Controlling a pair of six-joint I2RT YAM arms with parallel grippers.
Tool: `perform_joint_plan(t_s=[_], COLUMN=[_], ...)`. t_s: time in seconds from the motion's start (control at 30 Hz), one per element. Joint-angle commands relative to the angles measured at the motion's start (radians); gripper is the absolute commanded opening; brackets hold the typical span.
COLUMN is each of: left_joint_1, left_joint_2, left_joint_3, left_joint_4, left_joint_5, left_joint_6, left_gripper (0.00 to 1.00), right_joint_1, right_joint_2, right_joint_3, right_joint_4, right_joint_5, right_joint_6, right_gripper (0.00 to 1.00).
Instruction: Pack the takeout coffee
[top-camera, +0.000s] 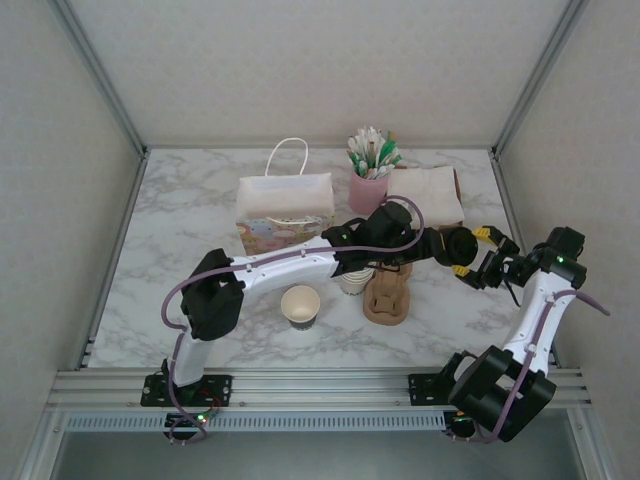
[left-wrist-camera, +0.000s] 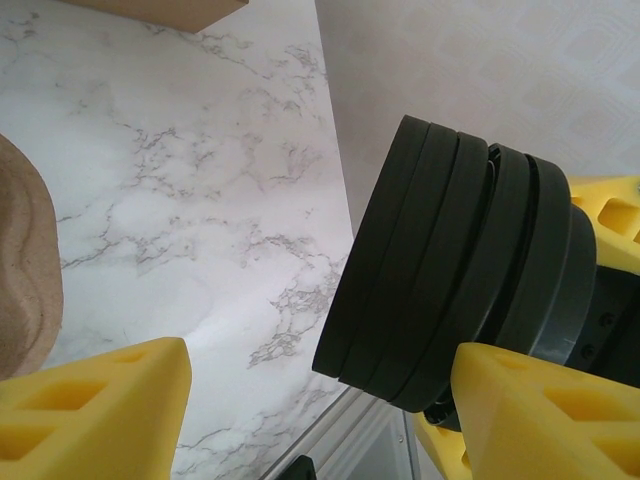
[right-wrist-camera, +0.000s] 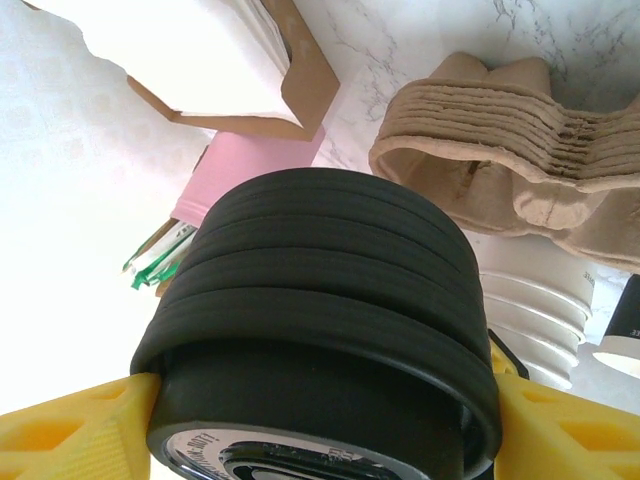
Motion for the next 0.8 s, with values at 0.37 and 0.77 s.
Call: perform_joint_plan(t_s=[0.37,0.77], left_joint_1=[0.027,0.028], left_joint_2=[0.030,-0.023], left_joint_3=[0.085,0.199], left_joint_4=[-0.081,-0.206], left_joint_5=[0.013,-0.027], left_joint_6=[0.017,0.104], left_gripper=[0.67,0.66], right_joint_1=[-0.002,-0.002], right_joint_2=[-0.060,-0.020], right_joint_3=[0.012,0.046], right_joint_4=[-0.065,-0.214], right_joint_5=[-0.010,0.207], right_joint_6=[-0.057,-0.306], right_gripper=[0.75,0.75])
